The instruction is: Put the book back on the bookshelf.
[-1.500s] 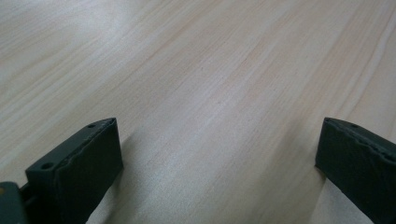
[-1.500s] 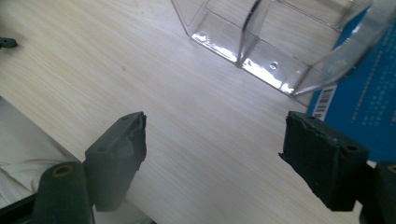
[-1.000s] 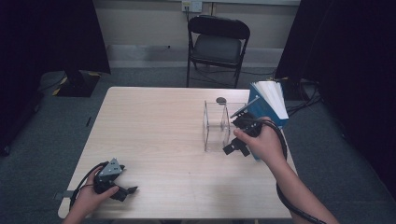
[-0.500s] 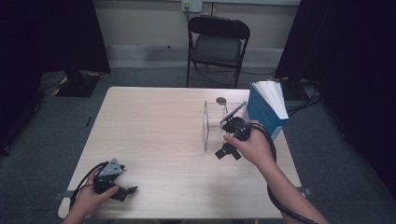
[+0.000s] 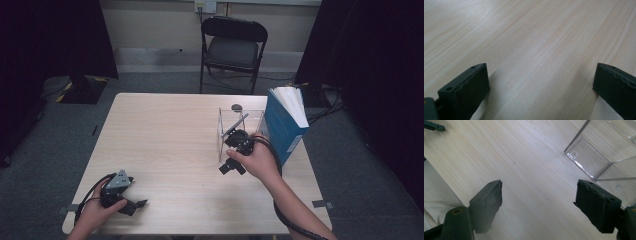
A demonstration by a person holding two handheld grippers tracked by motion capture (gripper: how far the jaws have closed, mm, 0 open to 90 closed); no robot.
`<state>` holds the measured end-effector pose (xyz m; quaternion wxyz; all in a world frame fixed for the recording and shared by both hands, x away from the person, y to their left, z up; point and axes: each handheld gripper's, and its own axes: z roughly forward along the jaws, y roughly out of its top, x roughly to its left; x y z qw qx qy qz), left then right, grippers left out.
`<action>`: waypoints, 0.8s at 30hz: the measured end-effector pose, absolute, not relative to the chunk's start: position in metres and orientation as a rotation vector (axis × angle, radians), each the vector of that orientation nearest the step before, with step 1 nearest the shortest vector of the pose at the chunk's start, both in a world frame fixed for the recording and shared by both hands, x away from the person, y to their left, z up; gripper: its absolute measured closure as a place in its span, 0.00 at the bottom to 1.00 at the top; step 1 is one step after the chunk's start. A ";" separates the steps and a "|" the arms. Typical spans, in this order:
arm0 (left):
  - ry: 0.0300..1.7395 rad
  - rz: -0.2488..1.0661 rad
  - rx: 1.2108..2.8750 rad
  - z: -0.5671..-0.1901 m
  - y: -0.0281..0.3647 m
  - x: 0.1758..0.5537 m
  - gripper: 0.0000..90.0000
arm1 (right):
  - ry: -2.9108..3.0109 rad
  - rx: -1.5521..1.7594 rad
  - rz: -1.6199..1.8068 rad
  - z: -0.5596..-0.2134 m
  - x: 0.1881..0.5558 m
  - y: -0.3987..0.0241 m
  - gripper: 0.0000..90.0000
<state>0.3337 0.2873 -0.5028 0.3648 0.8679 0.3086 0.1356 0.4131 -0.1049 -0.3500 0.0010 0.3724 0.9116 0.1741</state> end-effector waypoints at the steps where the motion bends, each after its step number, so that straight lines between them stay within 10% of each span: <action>1: 0.792 0.350 2.232 -0.503 0.287 0.334 0.00 | 2.868 1.156 0.551 -0.351 0.414 -0.104 0.23; 24: 0.800 0.319 2.232 -0.503 0.287 0.333 0.00 | 2.927 1.070 0.633 -0.375 0.412 -0.067 0.23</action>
